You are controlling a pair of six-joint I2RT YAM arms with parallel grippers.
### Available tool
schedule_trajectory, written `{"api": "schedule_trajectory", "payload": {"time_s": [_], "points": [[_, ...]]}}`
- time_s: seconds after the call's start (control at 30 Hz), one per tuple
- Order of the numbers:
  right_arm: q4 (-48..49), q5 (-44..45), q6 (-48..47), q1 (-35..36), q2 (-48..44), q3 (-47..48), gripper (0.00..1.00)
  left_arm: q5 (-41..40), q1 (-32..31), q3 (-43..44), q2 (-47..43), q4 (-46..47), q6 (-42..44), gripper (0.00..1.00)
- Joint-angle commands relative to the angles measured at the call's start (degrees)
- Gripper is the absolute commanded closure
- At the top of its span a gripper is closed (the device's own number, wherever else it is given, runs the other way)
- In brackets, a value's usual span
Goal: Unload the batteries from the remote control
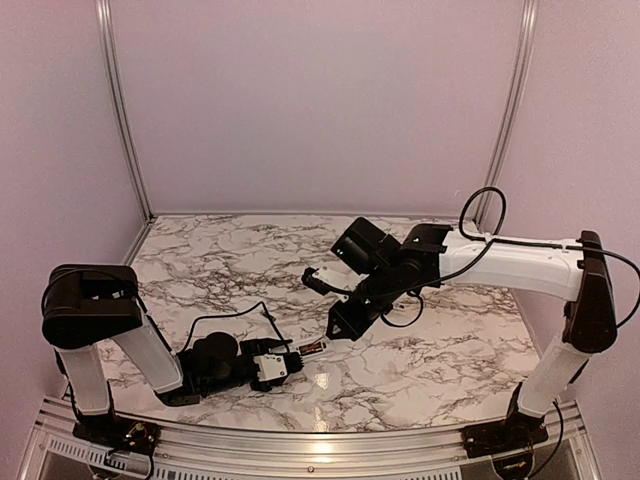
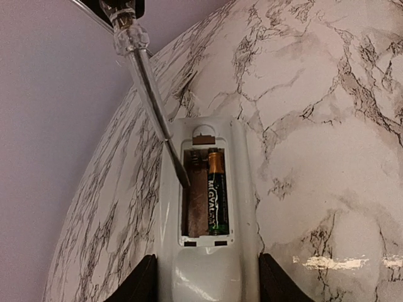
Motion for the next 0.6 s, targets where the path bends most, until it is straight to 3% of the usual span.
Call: {"api": "schedule_trajectory", "payload": {"time_s": [0.0, 0.57], "points": [[-2.27, 0.78, 0.94, 0.29, 2.10, 3.57, 1.00, -0.32, -0.22, -0.01, -0.95, 1.98, 0.32, 1.00], [-4.19, 6.16, 1.64, 0.29, 6.03, 5.90, 1.00, -1.42, -0.18, -0.26, -0.60, 3.00, 1.12, 1.00]]}}
